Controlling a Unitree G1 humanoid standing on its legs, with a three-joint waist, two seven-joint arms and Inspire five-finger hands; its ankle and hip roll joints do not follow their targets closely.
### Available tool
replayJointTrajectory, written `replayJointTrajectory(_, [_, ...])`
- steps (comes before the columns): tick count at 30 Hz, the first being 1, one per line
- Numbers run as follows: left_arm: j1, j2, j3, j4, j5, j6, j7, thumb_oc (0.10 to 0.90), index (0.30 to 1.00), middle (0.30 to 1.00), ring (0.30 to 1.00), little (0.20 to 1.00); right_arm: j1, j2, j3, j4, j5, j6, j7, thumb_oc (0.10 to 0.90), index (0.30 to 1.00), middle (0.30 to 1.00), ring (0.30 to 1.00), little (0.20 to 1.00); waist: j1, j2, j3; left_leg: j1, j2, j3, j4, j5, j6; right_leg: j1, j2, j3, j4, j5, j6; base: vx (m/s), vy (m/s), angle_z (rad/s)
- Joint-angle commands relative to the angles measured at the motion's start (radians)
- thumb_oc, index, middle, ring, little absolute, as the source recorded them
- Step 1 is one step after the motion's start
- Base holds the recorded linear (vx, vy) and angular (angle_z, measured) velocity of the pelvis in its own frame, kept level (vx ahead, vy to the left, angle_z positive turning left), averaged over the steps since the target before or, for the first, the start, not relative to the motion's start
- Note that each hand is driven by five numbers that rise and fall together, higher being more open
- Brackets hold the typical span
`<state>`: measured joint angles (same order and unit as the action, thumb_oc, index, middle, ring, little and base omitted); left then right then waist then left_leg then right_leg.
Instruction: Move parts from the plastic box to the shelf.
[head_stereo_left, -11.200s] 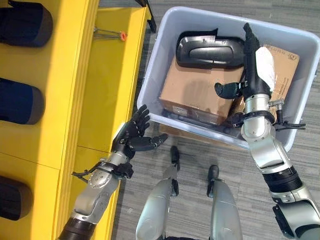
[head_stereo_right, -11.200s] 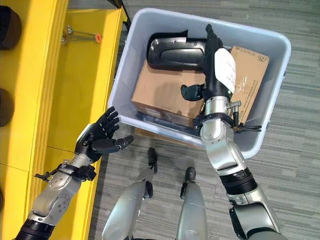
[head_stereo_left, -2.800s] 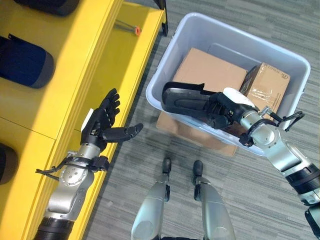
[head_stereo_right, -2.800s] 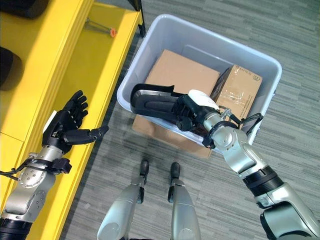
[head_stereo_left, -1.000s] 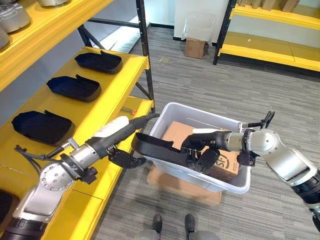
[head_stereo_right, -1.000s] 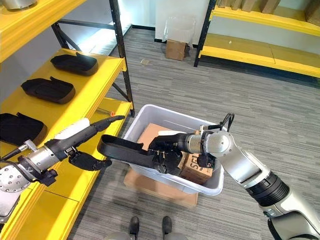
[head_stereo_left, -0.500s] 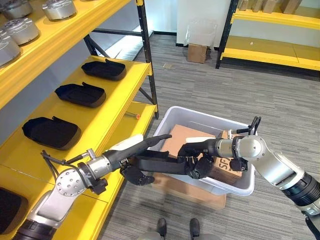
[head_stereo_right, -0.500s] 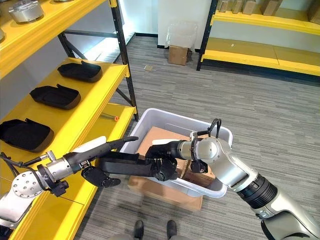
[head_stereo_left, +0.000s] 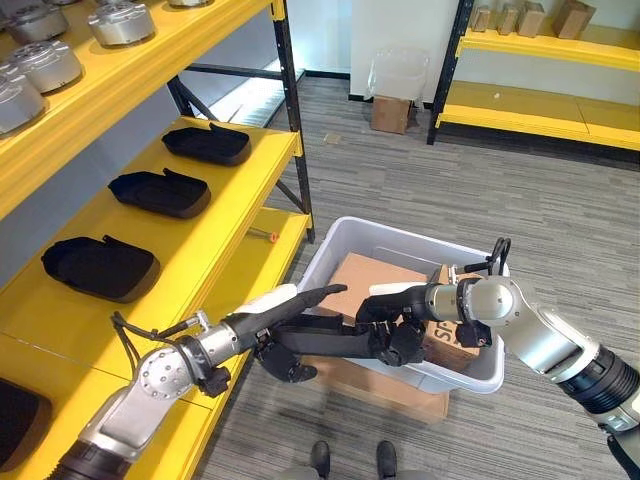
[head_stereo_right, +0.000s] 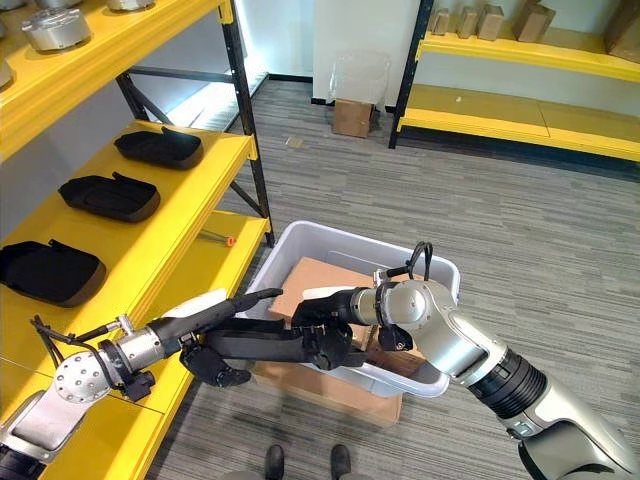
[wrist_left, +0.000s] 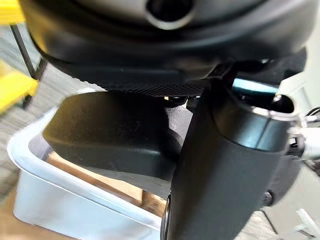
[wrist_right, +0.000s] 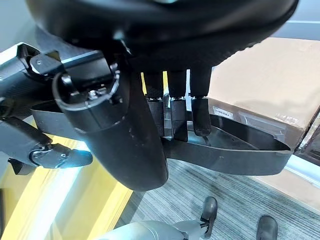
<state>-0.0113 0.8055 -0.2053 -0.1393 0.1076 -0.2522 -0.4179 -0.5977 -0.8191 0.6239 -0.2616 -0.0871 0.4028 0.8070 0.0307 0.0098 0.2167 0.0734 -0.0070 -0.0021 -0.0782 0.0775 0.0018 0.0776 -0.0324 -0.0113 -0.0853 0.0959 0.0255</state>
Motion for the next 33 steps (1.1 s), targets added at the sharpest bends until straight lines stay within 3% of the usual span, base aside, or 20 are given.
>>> replayJointTrajectory(1, [-0.087, -0.013, -0.007, 0.037, 0.111, -0.019, 0.147, 0.900, 1.000, 1.000, 1.000, 1.000, -0.166, 0.086, 0.020, -0.035, 0.035, -0.077, -0.016, 0.400, 0.300, 0.300, 0.300, 0.300, 0.004, -0.027, -0.104, 0.018, 0.036, 0.043, -0.009, -0.091, -0.015, 0.006, -0.045, -0.027, 0.002, -0.039, 0.078, 0.00, 0.000, 0.00])
replayJointTrajectory(16, [-0.101, 0.075, 0.036, 0.031, 0.379, -0.095, 0.276, 0.900, 1.000, 1.000, 1.000, 1.000, -0.183, 0.076, 0.032, -0.009, 0.023, -0.068, -0.019, 0.400, 0.300, 0.300, 0.300, 0.300, 0.012, -0.033, -0.108, 0.018, 0.036, 0.040, -0.009, -0.092, -0.015, 0.007, -0.047, -0.032, 0.001, -0.037, 0.080, 0.00, 0.000, 0.00])
replayJointTrajectory(26, [-0.117, 0.074, 0.030, 0.037, 0.360, -0.136, 0.275, 0.900, 1.000, 1.000, 1.000, 1.000, -0.196, 0.080, 0.034, -0.003, 0.028, -0.077, -0.015, 0.400, 0.300, 0.300, 0.300, 0.300, 0.010, -0.035, -0.114, 0.021, 0.037, 0.041, -0.009, -0.094, -0.015, 0.010, -0.046, -0.029, 0.002, -0.036, 0.080, 0.00, 0.000, 0.00])
replayJointTrajectory(33, [-0.126, 0.060, 0.016, 0.029, 0.326, -0.118, 0.255, 0.900, 1.000, 1.000, 1.000, 1.000, -0.195, 0.079, 0.032, -0.012, 0.027, -0.081, -0.013, 0.400, 0.300, 0.300, 0.300, 0.300, 0.007, -0.037, -0.117, 0.022, 0.037, 0.040, -0.009, -0.095, -0.015, 0.010, -0.045, -0.024, 0.002, -0.035, 0.080, 0.00, 0.000, 0.00])
